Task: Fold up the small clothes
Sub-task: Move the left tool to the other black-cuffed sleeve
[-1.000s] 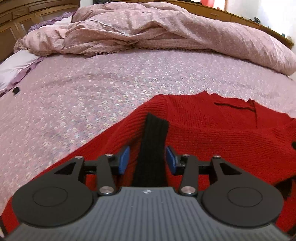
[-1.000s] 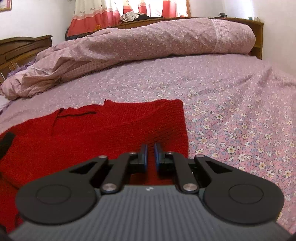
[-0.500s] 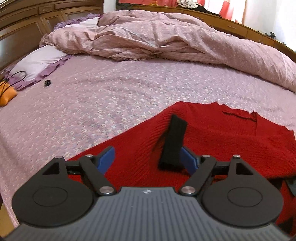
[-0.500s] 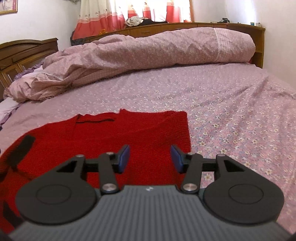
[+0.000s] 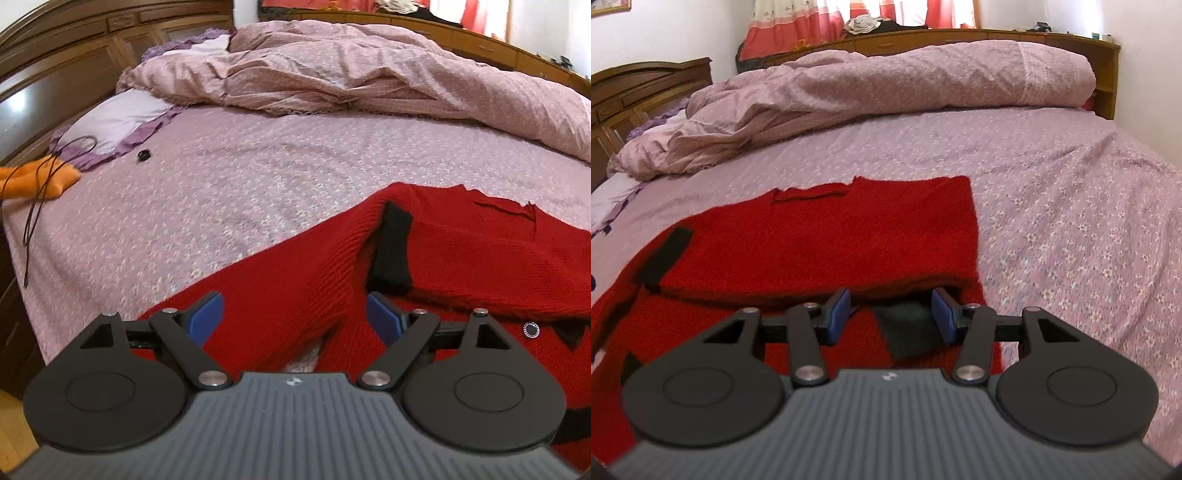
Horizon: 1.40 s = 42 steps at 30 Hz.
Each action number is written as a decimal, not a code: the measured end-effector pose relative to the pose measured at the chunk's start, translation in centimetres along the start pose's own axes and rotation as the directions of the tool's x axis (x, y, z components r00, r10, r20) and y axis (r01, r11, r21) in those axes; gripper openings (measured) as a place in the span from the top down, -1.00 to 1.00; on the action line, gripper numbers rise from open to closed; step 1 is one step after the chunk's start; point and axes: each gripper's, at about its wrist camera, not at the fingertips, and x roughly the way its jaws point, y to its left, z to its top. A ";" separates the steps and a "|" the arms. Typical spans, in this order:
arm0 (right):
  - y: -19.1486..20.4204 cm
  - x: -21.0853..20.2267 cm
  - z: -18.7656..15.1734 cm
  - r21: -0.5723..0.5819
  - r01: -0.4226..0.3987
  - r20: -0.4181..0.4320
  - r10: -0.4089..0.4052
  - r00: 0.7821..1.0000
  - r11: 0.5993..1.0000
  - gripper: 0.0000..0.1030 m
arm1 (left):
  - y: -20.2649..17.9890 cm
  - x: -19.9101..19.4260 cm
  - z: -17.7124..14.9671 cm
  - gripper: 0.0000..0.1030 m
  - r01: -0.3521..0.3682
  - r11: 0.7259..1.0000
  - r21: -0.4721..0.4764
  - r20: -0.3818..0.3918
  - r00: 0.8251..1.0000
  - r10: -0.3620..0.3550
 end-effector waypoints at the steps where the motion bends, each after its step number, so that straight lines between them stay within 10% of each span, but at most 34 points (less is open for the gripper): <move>1: 0.1 -0.2 -0.1 0.001 -0.002 0.000 0.002 1.000 1.000 0.01 | 0.1 0.0 -0.1 -0.70 0.002 1.000 -0.016 -0.004 1.000 -0.002; 13: -0.3 -0.8 -1.8 0.001 0.045 -0.036 -0.045 0.998 0.999 0.01 | 3.0 1.1 -2.9 -0.70 0.132 0.925 -0.357 -0.078 0.982 -0.171; 31: -0.9 0.4 -2.9 0.006 0.062 -0.088 -0.062 0.994 0.998 0.01 | 9.1 6.4 -6.2 -0.75 0.069 0.685 -0.725 -0.047 0.988 -0.150; 42: -1.0 1.0 -3.1 0.002 0.072 -0.109 -0.072 0.991 0.997 0.01 | 10.9 6.9 -6.2 -0.64 0.045 0.707 -0.706 -0.014 0.997 -0.078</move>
